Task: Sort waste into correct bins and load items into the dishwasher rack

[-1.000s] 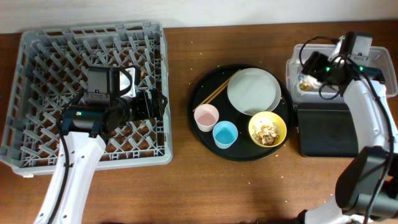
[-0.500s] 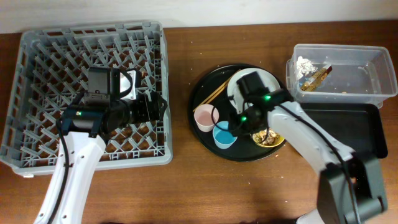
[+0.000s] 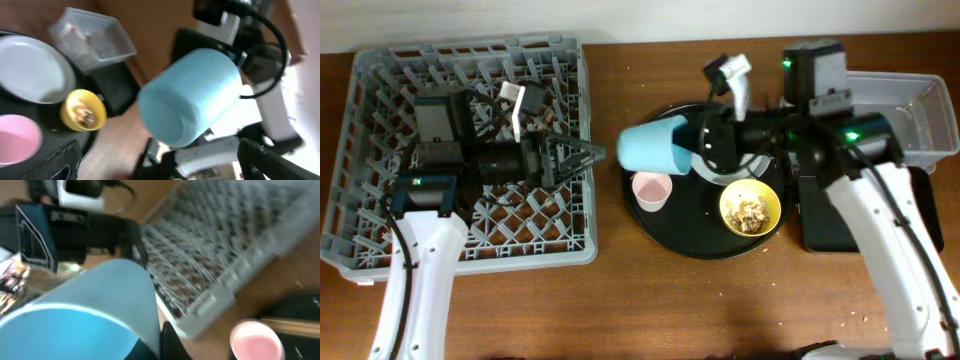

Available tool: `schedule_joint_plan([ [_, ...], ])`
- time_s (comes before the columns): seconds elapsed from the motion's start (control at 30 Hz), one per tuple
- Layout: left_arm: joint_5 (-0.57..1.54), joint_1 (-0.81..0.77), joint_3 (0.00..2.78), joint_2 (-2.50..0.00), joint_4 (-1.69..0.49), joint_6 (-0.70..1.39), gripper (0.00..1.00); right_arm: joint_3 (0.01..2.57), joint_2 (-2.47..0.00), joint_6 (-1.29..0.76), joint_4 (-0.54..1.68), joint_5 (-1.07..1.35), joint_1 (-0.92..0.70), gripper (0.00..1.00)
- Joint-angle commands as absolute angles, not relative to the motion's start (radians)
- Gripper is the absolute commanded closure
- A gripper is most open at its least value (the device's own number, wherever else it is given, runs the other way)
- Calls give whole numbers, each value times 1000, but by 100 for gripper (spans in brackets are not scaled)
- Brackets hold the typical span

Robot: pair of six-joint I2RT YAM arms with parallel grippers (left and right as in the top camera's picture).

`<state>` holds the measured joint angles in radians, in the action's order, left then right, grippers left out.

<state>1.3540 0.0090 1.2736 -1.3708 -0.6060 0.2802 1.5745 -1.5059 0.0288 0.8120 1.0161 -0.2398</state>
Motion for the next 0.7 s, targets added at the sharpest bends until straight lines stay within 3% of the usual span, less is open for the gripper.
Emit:
schedule_joint_plan([
  [0.0,1536,9,1290,-1369,-603,275,1,1580,-1567,-14,710,1101,-312,96],
  [0.1,1560,-41,1290,-1369,-597,274,9,1580,-1594,-68,623,1099,-361,96],
  [0.13,1552,-52,1290,-1369,-593,274,24,1580,-1595,-68,621,1100,-366,96],
  [0.17,1536,-52,1290,-1369,-592,274,31,1580,-1595,-68,622,1108,-368,96],
  [0.27,1495,-52,1290,-1369,-591,274,37,1580,-1595,-68,628,1142,-369,96],
  [0.3,1495,-52,1290,-1369,-591,274,41,1580,-1595,-68,628,1141,-369,91],
  [0.33,1485,-52,1290,-1369,-591,274,47,1580,-1595,-68,628,1141,-367,54],
  [0.4,1308,-51,1290,-1369,-626,274,47,1581,-1588,-68,646,1123,-306,42],
  [0.5,1026,-4,1290,-1365,-731,271,47,1581,-1563,-68,822,1062,-111,41],
  [0.67,298,283,1321,-1306,-1145,306,47,1581,-1562,-57,1065,750,-94,41],
])
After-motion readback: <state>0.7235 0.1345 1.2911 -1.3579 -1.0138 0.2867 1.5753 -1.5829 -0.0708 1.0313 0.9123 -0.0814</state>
